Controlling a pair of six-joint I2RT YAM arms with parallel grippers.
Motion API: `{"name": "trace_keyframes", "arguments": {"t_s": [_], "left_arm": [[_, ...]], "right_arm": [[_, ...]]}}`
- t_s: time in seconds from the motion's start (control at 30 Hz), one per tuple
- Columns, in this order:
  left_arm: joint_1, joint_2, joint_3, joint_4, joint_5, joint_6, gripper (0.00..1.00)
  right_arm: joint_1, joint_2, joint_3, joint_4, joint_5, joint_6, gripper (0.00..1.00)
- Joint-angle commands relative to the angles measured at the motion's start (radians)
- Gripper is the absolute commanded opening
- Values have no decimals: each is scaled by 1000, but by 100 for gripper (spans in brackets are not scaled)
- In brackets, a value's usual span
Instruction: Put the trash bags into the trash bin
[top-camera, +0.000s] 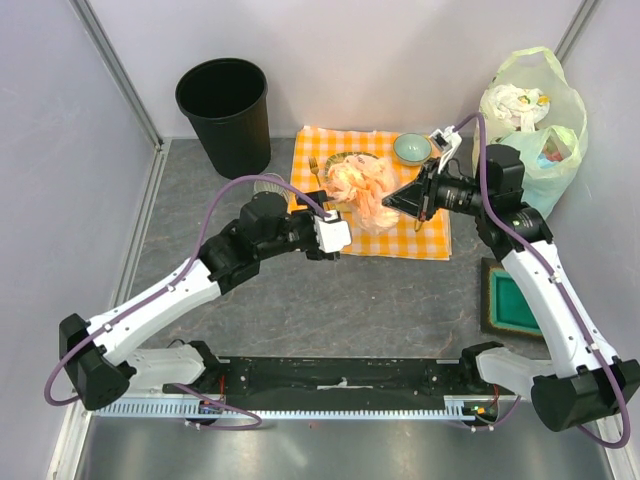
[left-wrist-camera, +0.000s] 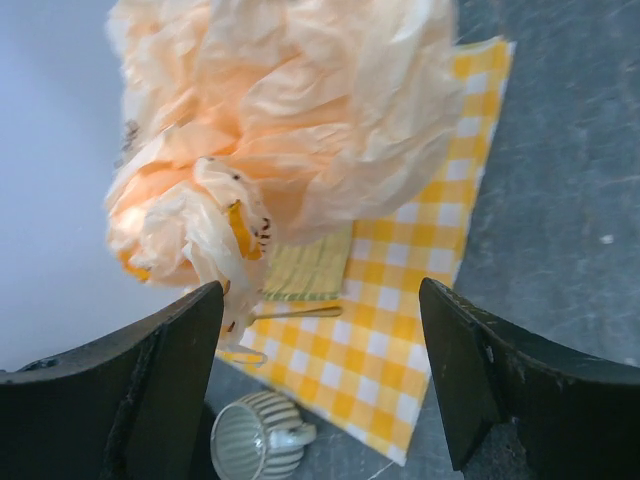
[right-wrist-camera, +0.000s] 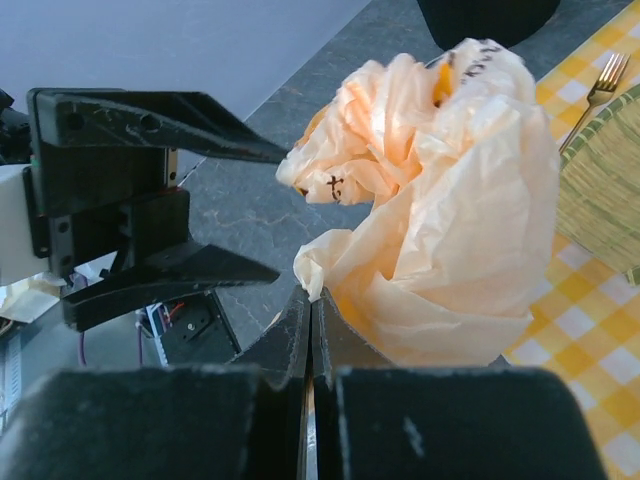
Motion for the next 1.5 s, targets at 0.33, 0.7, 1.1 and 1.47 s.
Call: {"name": "trace_keyframes", "arguments": {"t_s": [0.33, 0.7, 1.1, 1.47], "left_arm": [[-11, -25, -90, 164, -304, 122, 75], [61, -126, -39, -55, -42, -72, 2], [359, -231, 22, -364, 454, -299, 2], [359, -136, 76, -343, 534, -340, 2]], "right_arm": [[6, -3, 4, -100, -127, -73, 0], [-102, 92, 54, -266, 92, -353, 0], [-236, 214, 66, -258, 39, -490, 4], [-120, -7, -10, -277, -109, -604, 98]]}}
